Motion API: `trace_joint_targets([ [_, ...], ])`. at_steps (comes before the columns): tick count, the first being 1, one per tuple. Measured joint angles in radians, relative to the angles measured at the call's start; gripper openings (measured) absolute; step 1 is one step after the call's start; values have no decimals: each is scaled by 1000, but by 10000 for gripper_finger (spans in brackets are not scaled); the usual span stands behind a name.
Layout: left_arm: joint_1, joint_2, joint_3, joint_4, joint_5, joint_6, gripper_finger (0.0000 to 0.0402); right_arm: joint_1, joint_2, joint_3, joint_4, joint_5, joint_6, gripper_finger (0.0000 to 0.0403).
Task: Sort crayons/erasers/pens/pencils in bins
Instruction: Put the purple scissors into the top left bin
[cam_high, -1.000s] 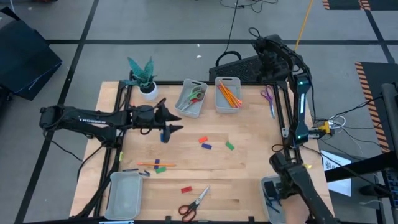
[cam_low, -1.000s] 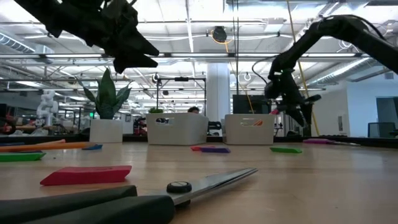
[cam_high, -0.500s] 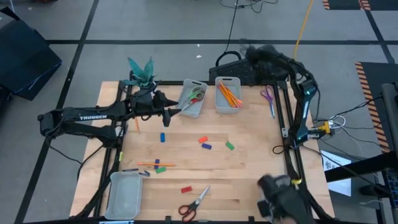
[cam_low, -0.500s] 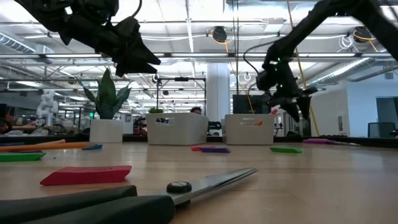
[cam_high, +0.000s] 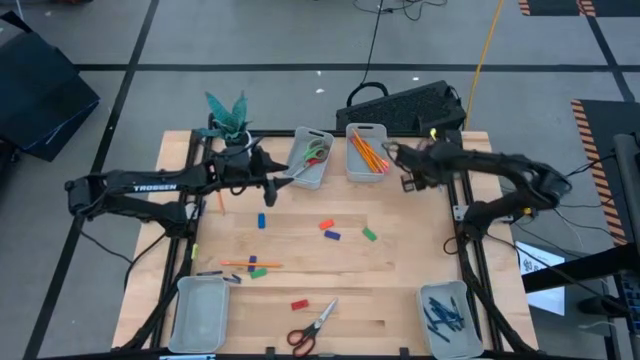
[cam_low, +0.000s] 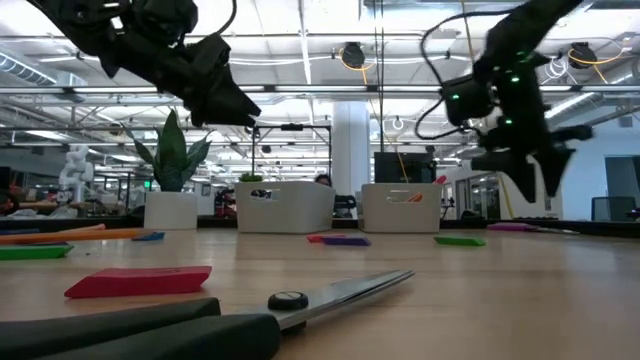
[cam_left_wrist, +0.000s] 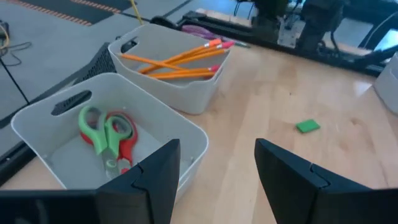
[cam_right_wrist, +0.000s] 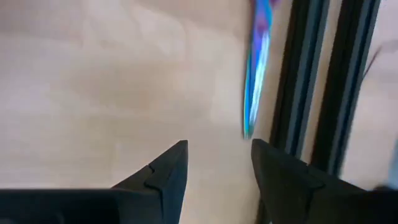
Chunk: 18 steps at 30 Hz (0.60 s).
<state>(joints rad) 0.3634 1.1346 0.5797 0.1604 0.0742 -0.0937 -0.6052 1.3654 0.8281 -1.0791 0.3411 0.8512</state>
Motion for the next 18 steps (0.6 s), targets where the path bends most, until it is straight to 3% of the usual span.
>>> trace_joint_targets([
  [6,-6,56,0,57,5,-3,209,2,-91,-190,168,35,109,164],
  [15,-24,111,0,74,23,-71,209,-77,-121,-342,449,91,139,164],
  [18,-42,109,0,80,23,-74,209,-96,-120,-360,497,157,145,163],
])
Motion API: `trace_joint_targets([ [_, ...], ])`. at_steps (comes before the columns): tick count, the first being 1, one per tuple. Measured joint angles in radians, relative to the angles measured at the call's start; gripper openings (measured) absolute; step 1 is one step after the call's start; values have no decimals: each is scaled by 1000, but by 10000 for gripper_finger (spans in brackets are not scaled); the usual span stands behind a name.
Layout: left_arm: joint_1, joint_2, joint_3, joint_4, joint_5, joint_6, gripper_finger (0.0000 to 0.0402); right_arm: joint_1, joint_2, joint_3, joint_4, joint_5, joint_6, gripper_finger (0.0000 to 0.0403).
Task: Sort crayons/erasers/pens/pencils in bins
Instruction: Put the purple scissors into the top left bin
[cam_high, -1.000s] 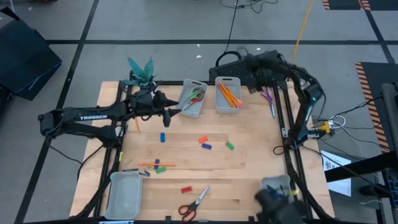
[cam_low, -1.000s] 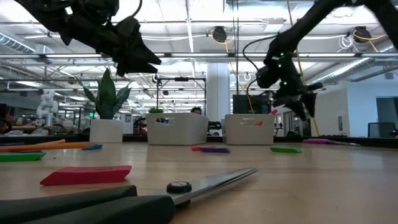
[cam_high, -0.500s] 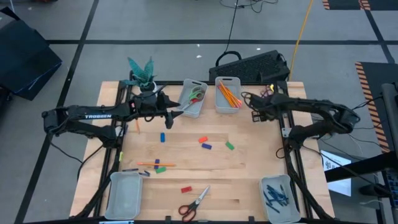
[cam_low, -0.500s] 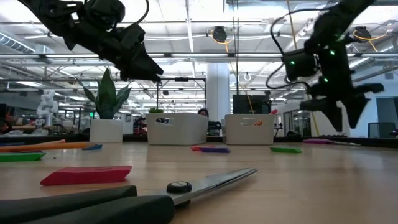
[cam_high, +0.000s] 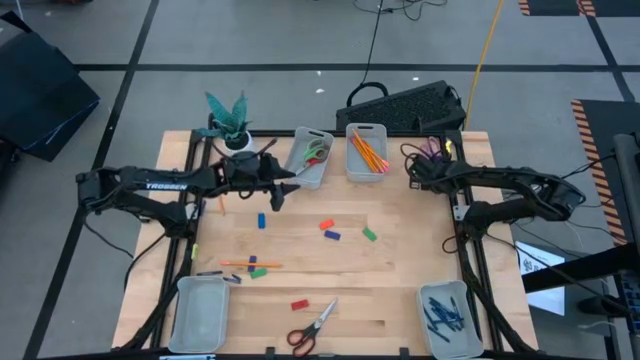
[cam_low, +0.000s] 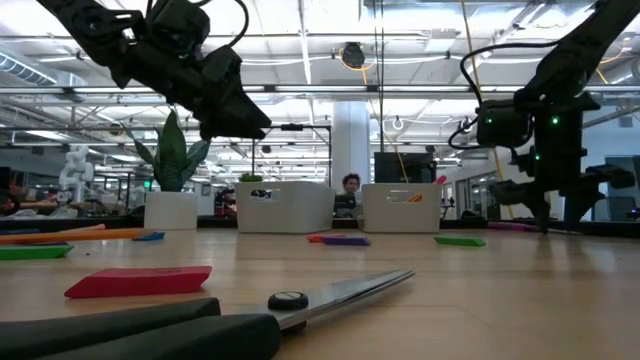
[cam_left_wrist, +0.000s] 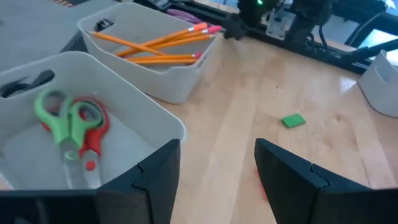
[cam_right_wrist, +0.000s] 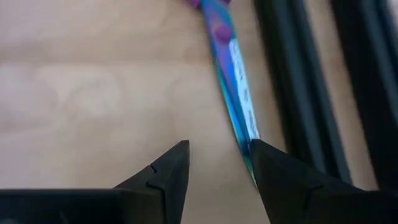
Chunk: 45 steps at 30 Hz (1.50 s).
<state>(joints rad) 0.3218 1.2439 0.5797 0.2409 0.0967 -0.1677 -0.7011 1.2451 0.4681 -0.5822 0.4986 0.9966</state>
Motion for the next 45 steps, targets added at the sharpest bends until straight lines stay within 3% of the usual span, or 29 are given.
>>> trace_joint_targets([
  [9,-43,0,0,16,0,-1,209,-25,-5,-3,31,74,6,145],
  [13,-53,0,0,17,0,-3,209,-58,-7,-36,97,3,-39,137],
  [18,-70,0,0,14,-1,-11,209,-55,-12,-70,100,-8,-46,129],
  [21,-76,0,0,8,-1,-16,209,-12,-29,-67,99,-63,-67,126],
  [25,-76,0,0,-7,-1,-26,209,84,-78,-47,85,-251,-28,125],
  [27,-76,0,0,-9,-1,-29,209,142,-115,-38,77,-266,2,125],
  [32,-75,0,0,1,-5,-30,209,250,-151,-42,64,-119,93,125],
  [41,-73,0,0,16,-27,-46,209,275,-103,-39,127,58,91,125],
  [45,-73,0,0,30,-28,-48,209,234,-74,-37,146,157,80,125],
])
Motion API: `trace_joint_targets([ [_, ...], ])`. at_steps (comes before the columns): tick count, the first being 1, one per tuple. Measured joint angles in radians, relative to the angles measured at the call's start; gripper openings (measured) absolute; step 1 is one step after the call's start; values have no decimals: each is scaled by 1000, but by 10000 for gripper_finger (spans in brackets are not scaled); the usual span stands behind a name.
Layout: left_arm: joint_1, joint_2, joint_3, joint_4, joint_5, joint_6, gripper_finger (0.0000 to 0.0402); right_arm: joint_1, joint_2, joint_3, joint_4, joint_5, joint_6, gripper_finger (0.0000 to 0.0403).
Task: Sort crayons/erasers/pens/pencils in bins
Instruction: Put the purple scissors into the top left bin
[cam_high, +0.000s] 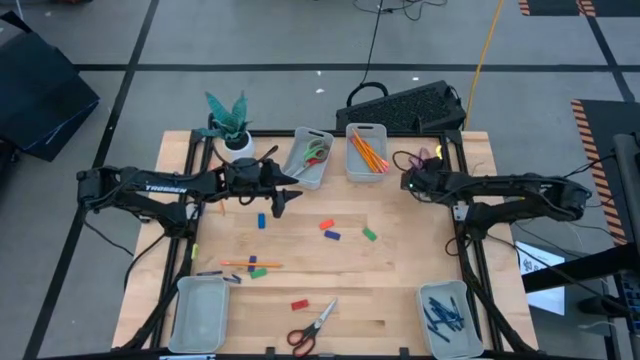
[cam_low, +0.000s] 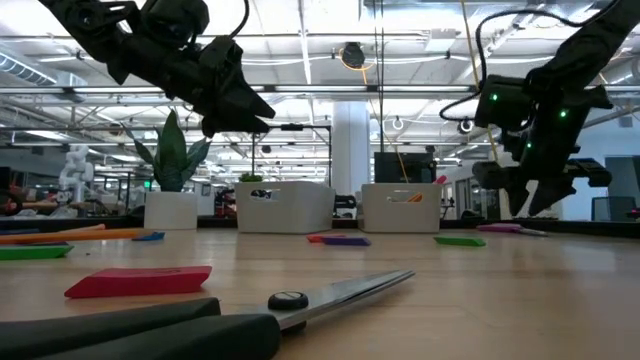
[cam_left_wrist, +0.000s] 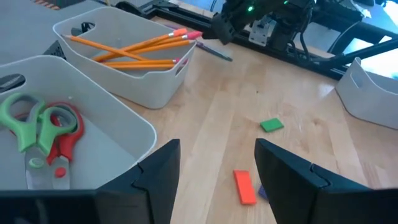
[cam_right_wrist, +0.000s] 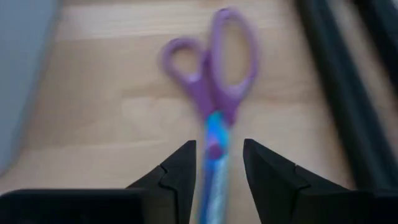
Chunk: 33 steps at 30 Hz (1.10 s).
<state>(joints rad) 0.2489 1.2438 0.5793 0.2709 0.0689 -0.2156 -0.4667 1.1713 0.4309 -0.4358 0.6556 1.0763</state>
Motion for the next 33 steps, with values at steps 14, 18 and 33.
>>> trace_joint_targets([
  [14,-3,0,0,-7,9,-46,209,-64,179,-19,266,-2,-96,198],
  [18,-3,0,0,-8,9,-54,209,-67,193,-18,253,9,-75,193],
  [33,-21,0,0,-12,9,-45,209,-24,132,-38,218,-1,51,183],
])
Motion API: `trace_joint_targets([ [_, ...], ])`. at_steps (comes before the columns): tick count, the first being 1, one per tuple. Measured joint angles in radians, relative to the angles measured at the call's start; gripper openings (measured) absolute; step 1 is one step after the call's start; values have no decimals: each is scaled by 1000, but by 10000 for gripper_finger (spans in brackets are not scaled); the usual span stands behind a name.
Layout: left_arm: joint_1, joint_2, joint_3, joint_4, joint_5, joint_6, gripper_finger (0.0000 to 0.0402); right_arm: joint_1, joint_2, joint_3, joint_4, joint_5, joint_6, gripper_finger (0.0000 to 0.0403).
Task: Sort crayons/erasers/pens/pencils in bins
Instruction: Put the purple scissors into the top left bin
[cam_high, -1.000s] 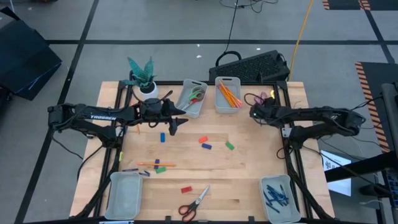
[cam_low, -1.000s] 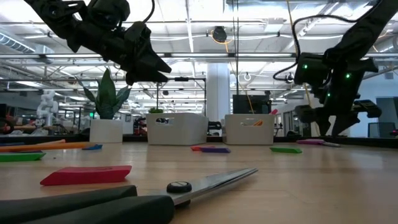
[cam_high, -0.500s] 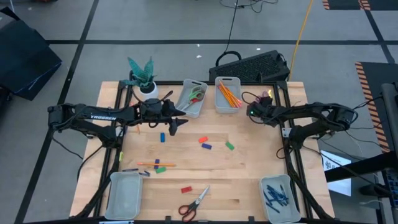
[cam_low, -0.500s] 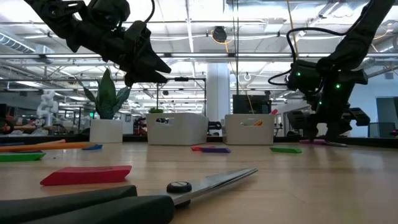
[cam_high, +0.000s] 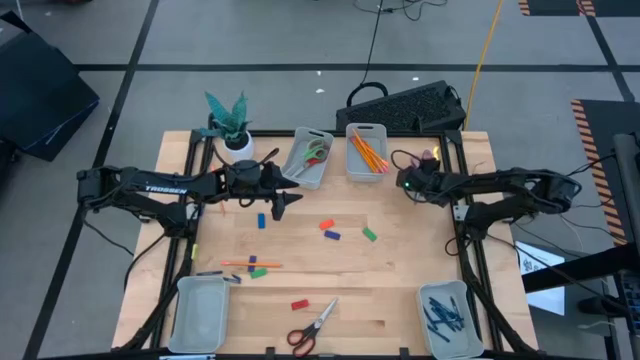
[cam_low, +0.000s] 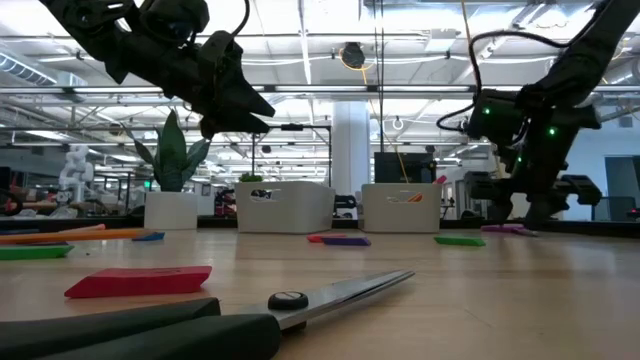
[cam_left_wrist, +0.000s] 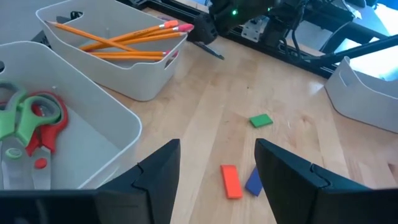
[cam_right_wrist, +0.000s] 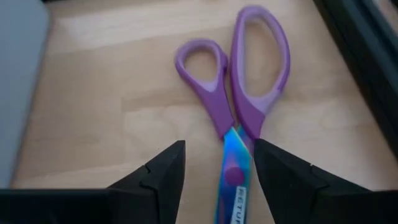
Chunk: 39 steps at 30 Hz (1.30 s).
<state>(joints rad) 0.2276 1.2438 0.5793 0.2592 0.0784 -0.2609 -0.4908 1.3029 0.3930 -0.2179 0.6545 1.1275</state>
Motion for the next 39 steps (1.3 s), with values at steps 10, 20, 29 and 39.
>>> trace_joint_targets([
  [10,0,0,0,1,0,2,209,48,82,-4,7,32,66,140],
  [20,-5,-17,-1,5,87,-32,209,48,77,-2,-33,35,76,52],
  [29,10,-118,-8,-17,175,-32,209,85,-56,-6,-92,2,39,69],
  [39,11,-93,-15,97,91,-55,209,115,-307,-5,-97,113,-198,63],
])
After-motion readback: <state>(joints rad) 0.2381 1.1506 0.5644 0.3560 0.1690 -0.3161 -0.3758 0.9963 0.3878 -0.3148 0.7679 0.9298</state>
